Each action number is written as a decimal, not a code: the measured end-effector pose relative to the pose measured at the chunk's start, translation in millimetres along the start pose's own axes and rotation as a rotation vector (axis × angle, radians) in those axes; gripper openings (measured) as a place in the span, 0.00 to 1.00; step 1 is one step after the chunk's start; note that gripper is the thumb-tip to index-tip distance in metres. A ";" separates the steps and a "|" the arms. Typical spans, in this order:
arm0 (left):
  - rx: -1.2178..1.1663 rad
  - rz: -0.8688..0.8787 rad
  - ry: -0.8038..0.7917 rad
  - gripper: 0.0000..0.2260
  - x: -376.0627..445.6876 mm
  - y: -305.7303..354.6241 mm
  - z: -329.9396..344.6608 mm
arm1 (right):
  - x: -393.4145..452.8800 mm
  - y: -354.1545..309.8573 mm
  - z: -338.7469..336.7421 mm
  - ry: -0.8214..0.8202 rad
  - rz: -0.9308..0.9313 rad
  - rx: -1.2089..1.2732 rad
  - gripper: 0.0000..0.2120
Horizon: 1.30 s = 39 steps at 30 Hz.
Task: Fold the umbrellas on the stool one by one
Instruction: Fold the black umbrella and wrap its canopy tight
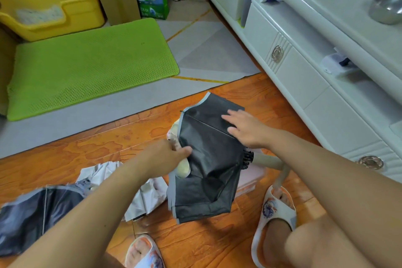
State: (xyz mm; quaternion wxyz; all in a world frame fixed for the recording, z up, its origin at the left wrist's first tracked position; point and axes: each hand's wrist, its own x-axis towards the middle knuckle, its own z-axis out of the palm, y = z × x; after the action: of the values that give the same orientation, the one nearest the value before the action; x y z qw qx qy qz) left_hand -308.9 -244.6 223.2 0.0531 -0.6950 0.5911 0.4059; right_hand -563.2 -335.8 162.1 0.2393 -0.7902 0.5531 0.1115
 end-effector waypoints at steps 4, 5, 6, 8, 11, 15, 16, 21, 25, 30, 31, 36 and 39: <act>0.048 0.038 -0.053 0.25 -11.1 -5.3 27.3 | -25.6 -8.3 -17.9 0.452 0.095 0.328 0.16; 0.046 0.040 -0.028 0.21 -12.1 -7.9 34.8 | -37.8 -16.4 -20.3 0.487 0.120 0.400 0.10; 0.047 0.037 0.003 0.18 -14.7 -9.1 40.8 | -51.8 -24.8 -18.9 0.450 0.146 0.423 0.06; 0.063 0.041 0.093 0.15 -20.2 -9.7 50.4 | -80.8 -41.4 -5.5 0.260 0.158 0.386 0.06; 0.041 0.111 0.253 0.06 -23.2 -10.5 56.1 | -109.3 -56.3 17.9 0.048 0.114 0.286 0.06; -0.276 0.155 0.333 0.06 -30.9 -5.7 46.8 | -117.5 -49.2 21.2 0.044 0.124 0.284 0.04; -0.402 0.165 0.348 0.05 -34.6 -3.6 43.6 | -118.2 -46.3 19.5 0.063 0.120 0.286 0.04; -0.279 0.199 0.411 0.15 -40.9 -6.4 51.2 | -122.4 -47.6 21.3 0.115 0.041 0.289 0.05; 0.106 0.190 0.518 0.16 -35.3 -12.9 79.1 | -124.8 -58.7 25.5 0.064 -0.037 0.269 0.10; -0.143 0.227 0.483 0.06 -32.5 -17.6 68.0 | -138.4 -62.9 -0.6 0.016 -0.017 0.270 0.15; -0.282 0.218 0.455 0.07 -34.5 -16.3 63.0 | -144.1 -61.0 -9.4 -0.008 0.018 0.272 0.15; -0.724 0.251 0.366 0.11 -48.2 -10.7 38.7 | -161.7 -50.2 -11.3 -0.026 0.132 0.269 0.14; -0.803 0.349 0.328 0.12 -48.9 -9.5 26.3 | -155.3 -59.9 5.1 0.170 0.184 0.368 0.16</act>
State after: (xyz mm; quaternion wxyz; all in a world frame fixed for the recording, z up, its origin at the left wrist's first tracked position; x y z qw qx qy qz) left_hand -312.4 -189.2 232.5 -0.3833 -0.6057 0.4959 0.4902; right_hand -563.6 -189.4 241.5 0.3209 -0.6860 0.6520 -0.0368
